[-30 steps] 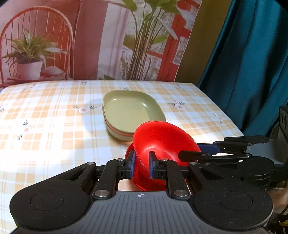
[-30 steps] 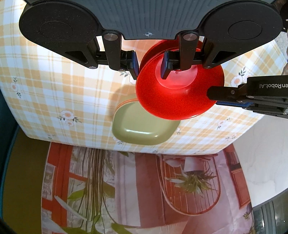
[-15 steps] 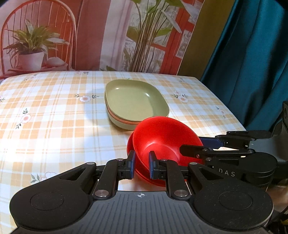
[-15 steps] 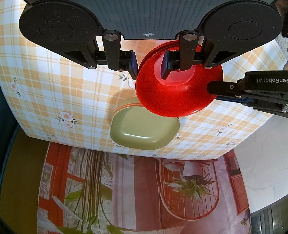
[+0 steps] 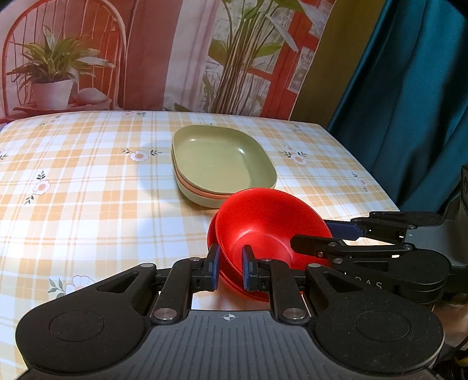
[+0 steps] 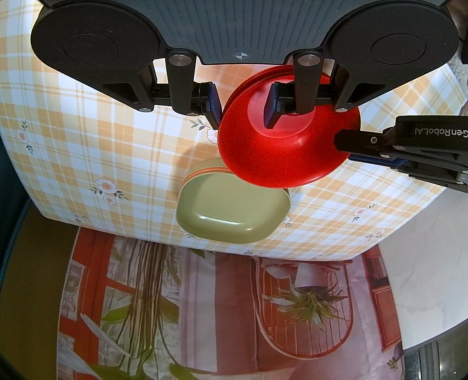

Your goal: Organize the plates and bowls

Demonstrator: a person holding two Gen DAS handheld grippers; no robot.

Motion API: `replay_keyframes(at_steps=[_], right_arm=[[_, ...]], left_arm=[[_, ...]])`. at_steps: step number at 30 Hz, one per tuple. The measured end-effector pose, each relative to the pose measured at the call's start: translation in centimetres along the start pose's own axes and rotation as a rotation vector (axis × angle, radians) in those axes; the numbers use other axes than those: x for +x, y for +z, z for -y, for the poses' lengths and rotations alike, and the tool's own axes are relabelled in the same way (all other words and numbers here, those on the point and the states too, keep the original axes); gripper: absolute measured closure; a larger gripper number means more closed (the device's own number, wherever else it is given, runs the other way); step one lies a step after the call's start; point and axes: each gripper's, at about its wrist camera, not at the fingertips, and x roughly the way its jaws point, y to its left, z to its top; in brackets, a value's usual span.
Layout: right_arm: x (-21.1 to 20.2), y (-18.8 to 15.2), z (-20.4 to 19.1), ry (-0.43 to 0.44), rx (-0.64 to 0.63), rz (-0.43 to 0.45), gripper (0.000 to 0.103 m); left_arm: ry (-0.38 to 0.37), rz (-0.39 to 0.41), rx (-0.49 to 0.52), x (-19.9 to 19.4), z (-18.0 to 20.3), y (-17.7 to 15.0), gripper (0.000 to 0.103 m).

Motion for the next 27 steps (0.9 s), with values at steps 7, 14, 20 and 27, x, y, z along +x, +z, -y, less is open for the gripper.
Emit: replay_keyframes(at_steps=[7,14,20,27], right_arm=[[0.01,-0.01,-0.05,0.000,0.001,0.001,0.073],[0.13,-0.06,-0.10,-0.002,0.001,0.000,0.072],[0.06,0.13,-0.32,-0.003,-0.010,0.023,0.068],[-0.17,-0.13,0.13,-0.018,0.011,0.056,0.064]], left_arm=[[-0.004,-0.012,-0.013,0.30,-0.31,-0.01,0.087],[-0.006,-0.016,-0.020,0.45,-0.37,-0.04,0.087],[0.008,0.008,-0.024,0.23,-0.53,0.11,0.085],[0.019,0.024,-0.030,0.38,-0.58,0.10,0.075]])
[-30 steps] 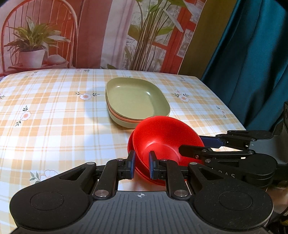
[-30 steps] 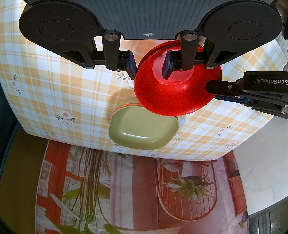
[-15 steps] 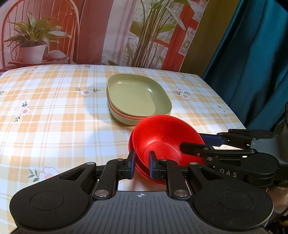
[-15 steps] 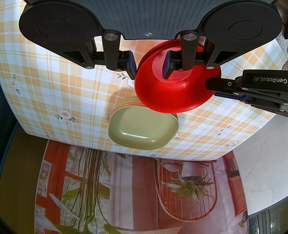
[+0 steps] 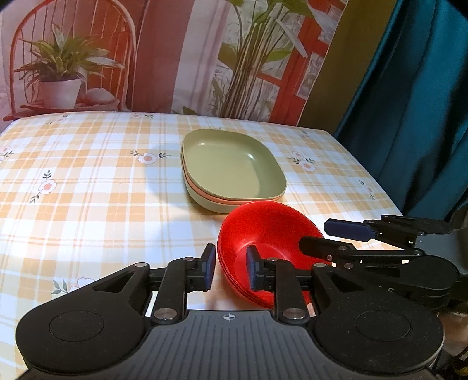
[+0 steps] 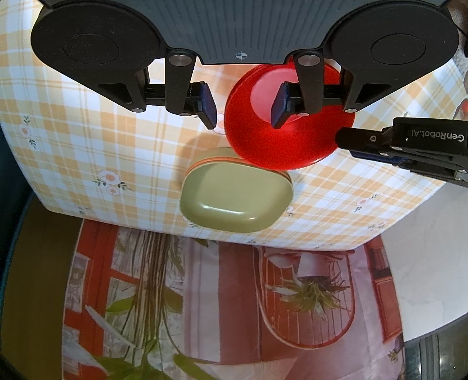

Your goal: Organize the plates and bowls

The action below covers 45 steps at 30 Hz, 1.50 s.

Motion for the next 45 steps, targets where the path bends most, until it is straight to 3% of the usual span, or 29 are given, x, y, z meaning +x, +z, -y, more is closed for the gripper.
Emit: replay_keyframes(at_steps=[11,21,40,45], right_arm=[[-0.3,-1.4,0.4,0.001,0.054,0.051,0.059],[0.5,-2.2,0.8,0.015,0.087,0.032,0.059],[1.5,-2.8,0.8,0.065,0.113,0.003,0.062],[1.5,-2.9,0.6,0.075,0.108,-0.001,0.065]], left_arm=[[0.011,0.046,0.003,-0.1,0.3,-0.6,0.071],[0.025,0.030,0.002,0.6,0.4,-1.2,0.071],[-0.020,-0.001,-0.038,1.5,0.3,-2.3,0.072],[-0.004,0.009,-0.040,1.5,0.3,-2.4,0.077]])
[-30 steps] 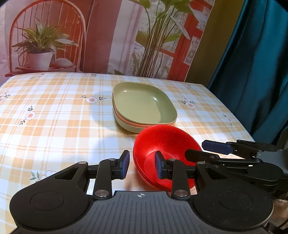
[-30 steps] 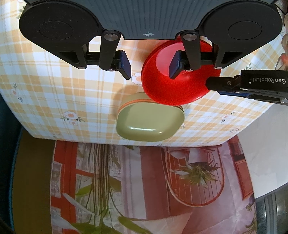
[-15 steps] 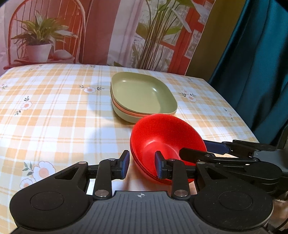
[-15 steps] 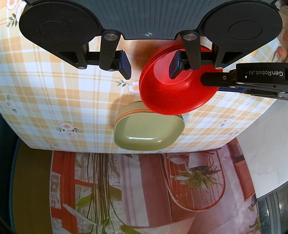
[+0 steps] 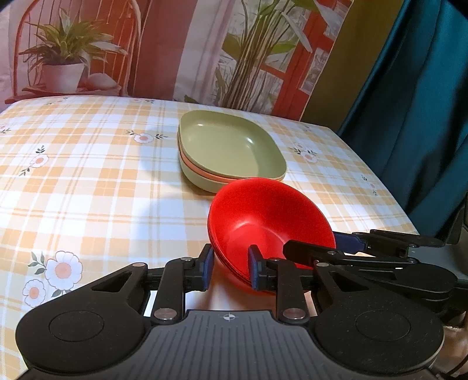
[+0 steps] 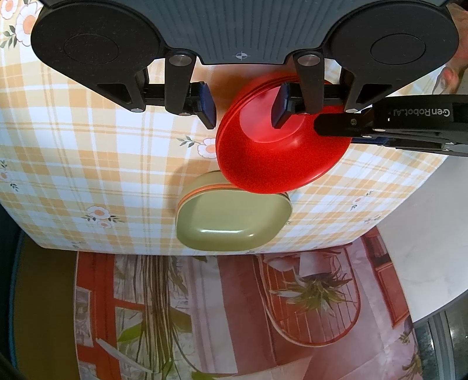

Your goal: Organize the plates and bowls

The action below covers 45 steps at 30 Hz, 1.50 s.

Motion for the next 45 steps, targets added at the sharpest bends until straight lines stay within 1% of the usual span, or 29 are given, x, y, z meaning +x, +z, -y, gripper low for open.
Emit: replay_keyframes(at_steps=[3,9,20,27,45], right_arm=[[0.0,0.0,-0.1,0.004,-0.002,-0.003,0.070],[-0.1,0.1,0.0,0.001,0.002,-0.011,0.073],[-0.4,0.1,0.2,0.004,0.007,-0.011,0.074],[-0.6,0.1,0.3,0.000,0.016,-0.012,0.078],[-1.2,0.1,0.5,0.002,0.043,-0.003,0.082]], left_arm=[[-0.003,0.003,-0.002,-0.1,-0.1,0.0,0.078],[-0.004,0.003,-0.003,0.0,-0.1,0.0,0.079],[-0.005,0.002,-0.011,-0.1,-0.1,0.0,0.079],[-0.005,0.003,-0.010,-0.1,-0.2,-0.1,0.080],[-0.008,0.002,-0.028,-0.3,-0.4,-0.2,0.080]])
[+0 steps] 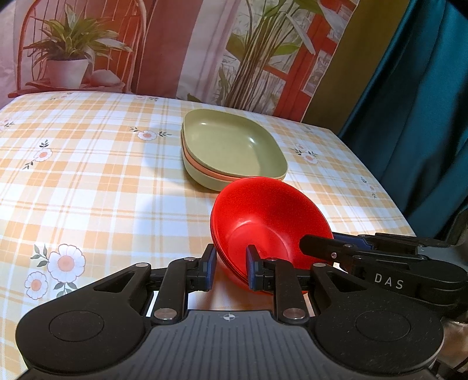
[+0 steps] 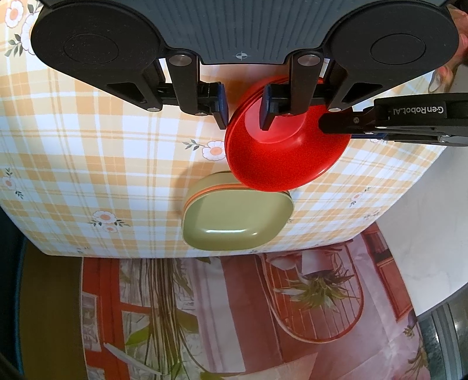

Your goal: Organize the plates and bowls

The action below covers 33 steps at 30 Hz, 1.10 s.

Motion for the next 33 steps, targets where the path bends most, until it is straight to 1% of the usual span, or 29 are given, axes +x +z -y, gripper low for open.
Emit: replay_keyframes(at_steps=[8,15,33], right_arm=[[0.63,-0.01,0.46,0.021,0.044,-0.009,0.081],[0.84,0.00,0.44,0.026,0.060,-0.017,0.083],[-0.07,0.25,0.69,0.030,0.076,0.014,0.083]], left_arm=[[-0.011,0.000,-0.014,0.09,-0.28,-0.03,0.080],[-0.020,0.003,-0.013,0.07,-0.31,-0.05,0.080],[-0.016,0.031,0.033,-0.68,0.29,-0.07,0.080]])
